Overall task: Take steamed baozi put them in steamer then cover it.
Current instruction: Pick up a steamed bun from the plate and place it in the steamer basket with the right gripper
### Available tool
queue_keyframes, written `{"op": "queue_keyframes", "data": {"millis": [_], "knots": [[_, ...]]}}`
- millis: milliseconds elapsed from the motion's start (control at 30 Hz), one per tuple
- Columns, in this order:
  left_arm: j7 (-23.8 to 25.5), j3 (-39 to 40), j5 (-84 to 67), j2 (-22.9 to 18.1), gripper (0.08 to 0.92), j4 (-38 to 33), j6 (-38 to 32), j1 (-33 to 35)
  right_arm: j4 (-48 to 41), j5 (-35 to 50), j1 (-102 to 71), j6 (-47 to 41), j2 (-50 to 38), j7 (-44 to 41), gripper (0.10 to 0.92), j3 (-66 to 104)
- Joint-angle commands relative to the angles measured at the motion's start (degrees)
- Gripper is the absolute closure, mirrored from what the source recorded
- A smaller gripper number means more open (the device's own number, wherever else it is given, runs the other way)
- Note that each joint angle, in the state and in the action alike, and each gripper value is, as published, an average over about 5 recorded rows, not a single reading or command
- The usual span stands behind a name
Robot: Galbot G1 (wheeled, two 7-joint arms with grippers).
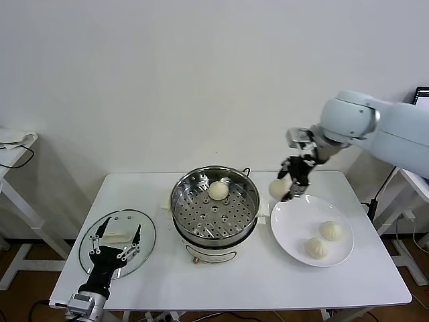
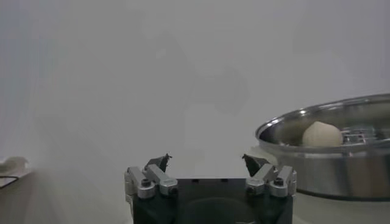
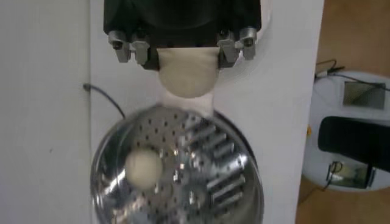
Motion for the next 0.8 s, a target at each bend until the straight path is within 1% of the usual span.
{"op": "queue_keyframes", "data": {"millis": [33,200,367,600,800], "knots": [[0.0,-0.9,-0.1,0.0,0.177,0.1,0.3,-0.2,-3.1,5.9,-1.3,-5.6,16.3,2.8,0.389,-0.1],[0.1,-2.0,-0.3,0.2,0.177,0.1,0.5,-0.3,-9.2,4.3,-6.2,-5.5,23.7,2.6,0.389,1.7],[0.1,-2.4,-0.3,0.3,0.177,0.1,0.6,-0.1,-17.8,1.8,-10.8,-4.9,29.9,1.5,0.387,3.6],[0.0,-2.3,0.0,0.3,0.177,0.4,0.5,0.2,-28.1,-3.8,-17.5,-2.8,35.0,-1.0,0.372,5.7],[0.1,-2.3,0.0,0.3,0.177,0.7,0.4,0.0,-33.8,-7.5,-20.9,-1.3,37.5,-1.9,0.372,7.2]]}}
